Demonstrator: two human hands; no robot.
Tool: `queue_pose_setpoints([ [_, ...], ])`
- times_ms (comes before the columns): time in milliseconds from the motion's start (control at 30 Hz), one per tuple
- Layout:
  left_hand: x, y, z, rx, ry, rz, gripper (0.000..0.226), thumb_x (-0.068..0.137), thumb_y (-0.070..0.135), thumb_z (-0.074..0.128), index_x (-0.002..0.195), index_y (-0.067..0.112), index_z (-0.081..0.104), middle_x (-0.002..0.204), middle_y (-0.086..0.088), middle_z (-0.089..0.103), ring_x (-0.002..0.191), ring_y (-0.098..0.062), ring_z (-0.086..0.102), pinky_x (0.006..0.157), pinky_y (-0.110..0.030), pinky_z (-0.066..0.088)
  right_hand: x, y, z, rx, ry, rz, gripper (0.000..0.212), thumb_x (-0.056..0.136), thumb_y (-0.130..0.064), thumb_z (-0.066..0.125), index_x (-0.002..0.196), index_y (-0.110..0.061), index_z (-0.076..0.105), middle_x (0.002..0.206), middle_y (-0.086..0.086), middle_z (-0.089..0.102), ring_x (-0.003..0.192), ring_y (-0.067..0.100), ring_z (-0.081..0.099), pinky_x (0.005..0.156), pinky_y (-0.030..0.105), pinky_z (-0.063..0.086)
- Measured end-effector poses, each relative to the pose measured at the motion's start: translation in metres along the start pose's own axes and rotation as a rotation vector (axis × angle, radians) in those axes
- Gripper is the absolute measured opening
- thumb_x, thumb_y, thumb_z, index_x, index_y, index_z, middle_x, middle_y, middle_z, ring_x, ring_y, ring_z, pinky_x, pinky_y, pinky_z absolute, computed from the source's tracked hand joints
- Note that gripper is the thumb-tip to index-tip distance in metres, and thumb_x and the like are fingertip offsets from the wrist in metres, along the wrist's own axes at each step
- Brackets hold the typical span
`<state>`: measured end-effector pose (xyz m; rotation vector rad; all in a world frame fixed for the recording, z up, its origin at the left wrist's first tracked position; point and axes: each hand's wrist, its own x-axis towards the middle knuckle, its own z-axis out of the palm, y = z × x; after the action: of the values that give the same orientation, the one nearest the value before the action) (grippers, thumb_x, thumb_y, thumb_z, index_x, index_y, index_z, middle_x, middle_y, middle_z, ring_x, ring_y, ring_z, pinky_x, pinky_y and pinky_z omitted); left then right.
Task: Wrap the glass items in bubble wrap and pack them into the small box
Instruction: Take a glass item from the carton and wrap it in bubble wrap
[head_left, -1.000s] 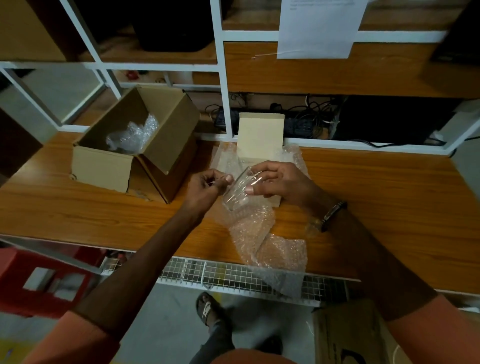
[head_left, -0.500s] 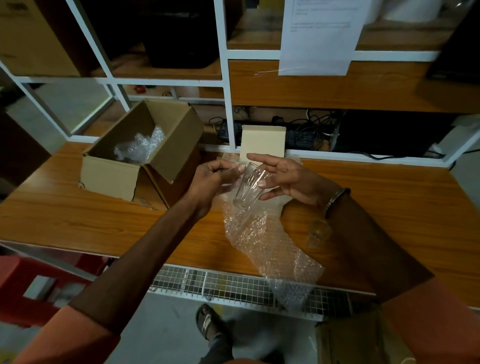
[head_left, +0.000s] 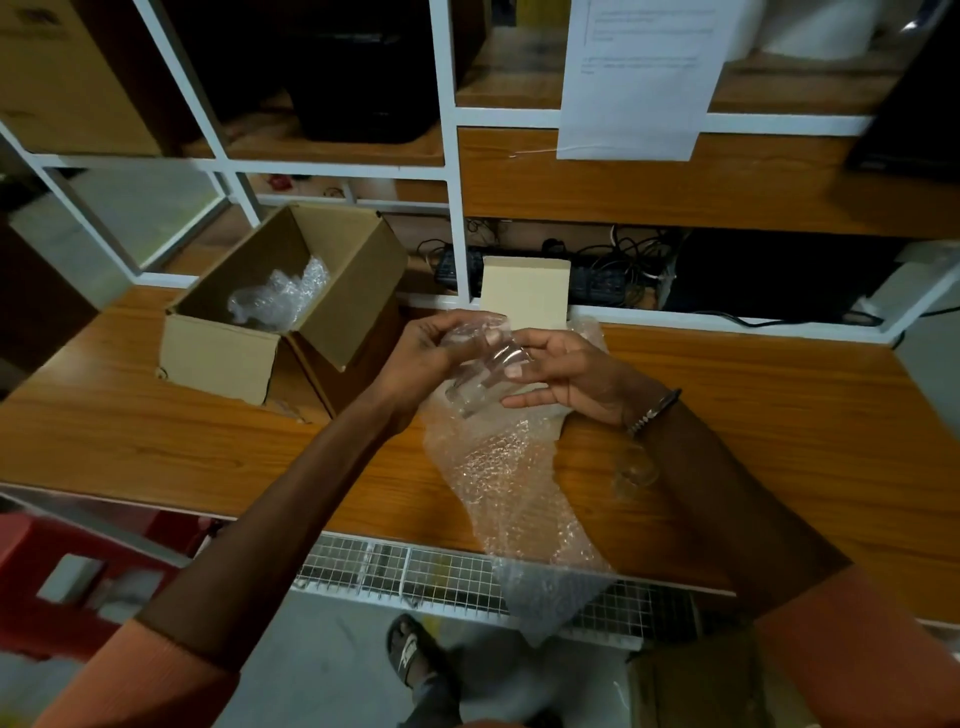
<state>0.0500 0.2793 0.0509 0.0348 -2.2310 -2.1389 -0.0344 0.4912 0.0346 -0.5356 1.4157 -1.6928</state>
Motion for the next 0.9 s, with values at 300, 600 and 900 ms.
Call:
queue_pose_setpoints([
  [300, -0.007, -0.007, -0.002, 0.260, -0.085, 0.047, 0.066, 0.081, 0.011, 0.091, 0.141, 0.018, 0.065, 0.133, 0.004, 0.067, 0.117, -0.007, 0.068, 0.096, -0.037, 0.064, 0.001, 0.029, 0.012, 0.127, 0.256, -0.121, 0.056, 0.094, -0.024, 0.073, 0.140, 0.003, 0.057, 0.132, 0.020, 0.073, 0.123, 0.033, 0.071, 0.098, 0.040, 0.061],
  [600, -0.015, 0.003, -0.005, 0.006, -0.051, 0.033, 0.045, 0.086, -0.002, 0.081, 0.129, 0.011, 0.075, 0.133, -0.003, 0.072, 0.117, -0.026, 0.071, 0.086, -0.036, 0.065, -0.012, 0.002, 0.001, -0.457, 0.314, -0.100, 0.068, 0.073, -0.071, 0.084, 0.133, -0.047, 0.060, 0.142, -0.002, 0.059, 0.130, 0.022, 0.058, 0.105, 0.043, 0.052],
  [900, -0.013, 0.009, -0.009, -0.128, -0.042, 0.004, 0.040, 0.088, 0.012, 0.080, 0.127, 0.014, 0.074, 0.129, -0.002, 0.074, 0.114, -0.025, 0.073, 0.088, -0.041, 0.063, -0.022, -0.021, 0.013, -0.390, 0.276, -0.316, 0.048, 0.085, -0.013, 0.087, 0.130, -0.017, 0.072, 0.121, 0.004, 0.079, 0.104, 0.028, 0.078, 0.080, 0.040, 0.064],
])
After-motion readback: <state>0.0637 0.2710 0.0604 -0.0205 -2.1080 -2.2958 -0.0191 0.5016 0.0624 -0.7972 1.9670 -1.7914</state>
